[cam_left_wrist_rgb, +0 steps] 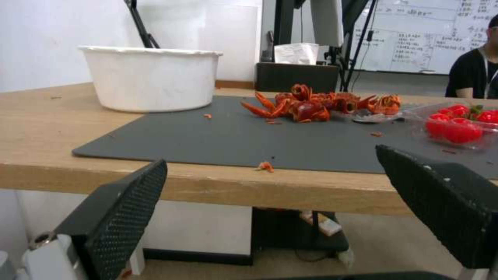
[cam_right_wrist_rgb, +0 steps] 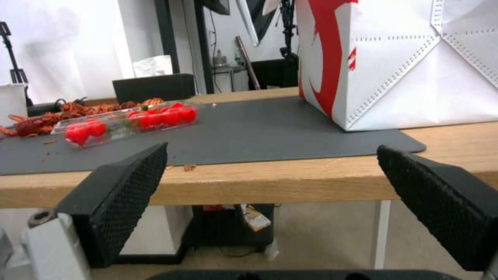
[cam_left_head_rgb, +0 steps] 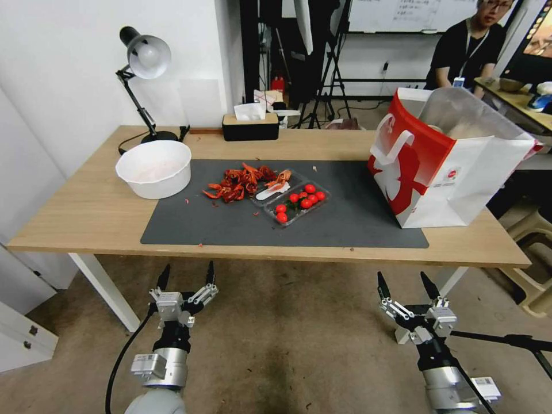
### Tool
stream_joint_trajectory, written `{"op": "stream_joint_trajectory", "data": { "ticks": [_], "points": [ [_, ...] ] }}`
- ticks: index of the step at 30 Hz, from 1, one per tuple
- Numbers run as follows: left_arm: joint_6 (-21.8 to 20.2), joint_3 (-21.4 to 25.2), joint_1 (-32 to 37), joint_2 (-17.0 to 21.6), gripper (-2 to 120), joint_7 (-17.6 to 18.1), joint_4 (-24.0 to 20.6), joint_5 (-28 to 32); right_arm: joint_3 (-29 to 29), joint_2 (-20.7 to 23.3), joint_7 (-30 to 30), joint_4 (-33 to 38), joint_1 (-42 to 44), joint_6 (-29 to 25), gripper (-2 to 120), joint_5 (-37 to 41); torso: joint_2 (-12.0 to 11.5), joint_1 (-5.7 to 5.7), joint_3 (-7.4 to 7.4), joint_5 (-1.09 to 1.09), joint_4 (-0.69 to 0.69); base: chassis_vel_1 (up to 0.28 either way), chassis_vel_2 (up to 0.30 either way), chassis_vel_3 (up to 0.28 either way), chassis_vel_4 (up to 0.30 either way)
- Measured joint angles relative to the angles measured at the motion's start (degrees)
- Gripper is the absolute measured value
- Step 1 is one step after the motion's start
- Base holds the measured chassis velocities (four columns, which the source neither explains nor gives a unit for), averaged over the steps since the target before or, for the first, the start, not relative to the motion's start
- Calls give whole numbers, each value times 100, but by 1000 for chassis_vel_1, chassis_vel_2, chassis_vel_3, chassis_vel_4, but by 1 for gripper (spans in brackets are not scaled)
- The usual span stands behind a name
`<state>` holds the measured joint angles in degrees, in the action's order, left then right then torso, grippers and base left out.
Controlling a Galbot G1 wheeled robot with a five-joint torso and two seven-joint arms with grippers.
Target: Pick up the trash from the table and place it into the takeout bag.
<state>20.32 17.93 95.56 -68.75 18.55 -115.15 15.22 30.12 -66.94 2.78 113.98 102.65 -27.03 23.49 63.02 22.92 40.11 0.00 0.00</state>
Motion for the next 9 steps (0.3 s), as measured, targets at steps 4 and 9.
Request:
{"op": "stream_joint_trajectory", "data": {
  "ticks": [4,9],
  "points": [
    [0,-4,-7,3,100,5,2,2,-1,-2,0,0,0,-2,100,-3,0,0,0,0,0,0,0,0,0],
    [-2,-8,-11,6,100,9,4,5,-3,-2,0,1,0,-5,100,-4,0,0,0,0,0,0,0,0,0]
  ]
}}
